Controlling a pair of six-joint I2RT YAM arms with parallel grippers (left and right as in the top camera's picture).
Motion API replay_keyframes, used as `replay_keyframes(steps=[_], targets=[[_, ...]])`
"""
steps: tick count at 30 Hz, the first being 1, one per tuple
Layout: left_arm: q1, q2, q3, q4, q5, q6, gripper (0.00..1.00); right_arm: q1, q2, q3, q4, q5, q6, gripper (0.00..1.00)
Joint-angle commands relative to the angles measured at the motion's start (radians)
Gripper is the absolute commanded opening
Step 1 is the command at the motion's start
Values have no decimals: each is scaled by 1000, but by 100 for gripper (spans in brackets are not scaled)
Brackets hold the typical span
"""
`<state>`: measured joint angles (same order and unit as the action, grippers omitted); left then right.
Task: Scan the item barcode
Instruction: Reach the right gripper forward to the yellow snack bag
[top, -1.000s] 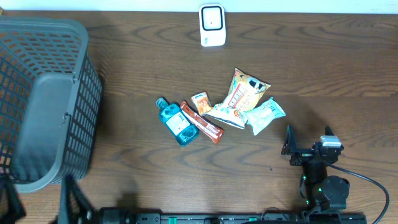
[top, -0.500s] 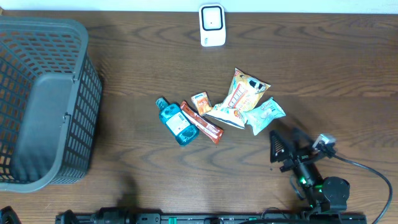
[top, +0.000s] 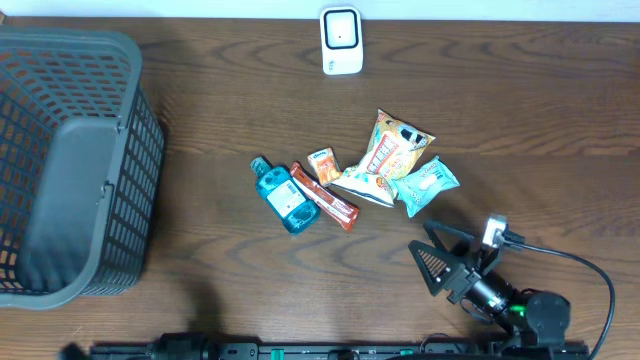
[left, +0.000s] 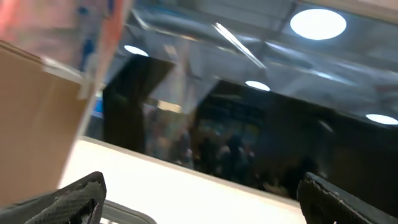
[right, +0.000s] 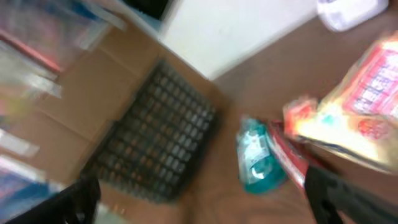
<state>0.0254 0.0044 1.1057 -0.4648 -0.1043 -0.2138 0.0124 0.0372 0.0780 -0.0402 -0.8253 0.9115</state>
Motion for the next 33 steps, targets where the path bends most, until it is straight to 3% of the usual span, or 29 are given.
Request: replay_keyframes(steps=[1, 4, 5, 9, 18, 27, 33], targets=[[2, -1, -11, 11, -179, -10, 98, -8, 77, 147, -143, 128, -231, 99], [2, -1, -51, 11, -177, -42, 98, 1, 254, 345, -328, 327, -441, 99], [2, -1, -88, 11, -178, -106, 98, 13, 360, 438, -360, 384, -497, 99], [2, -1, -219, 55, -178, -255, 98, 62, 629, 641, -442, 474, -528, 99], [2, -2, -472, 77, -178, -368, 98, 318, 1279, 1031, -620, 643, -524, 99], [2, -2, -513, -39, -178, -368, 98, 423, 1561, 1072, -495, 663, -518, 99], [2, -2, -513, -106, -177, -368, 98, 476, 1723, 1242, -605, 942, -311, 99]])
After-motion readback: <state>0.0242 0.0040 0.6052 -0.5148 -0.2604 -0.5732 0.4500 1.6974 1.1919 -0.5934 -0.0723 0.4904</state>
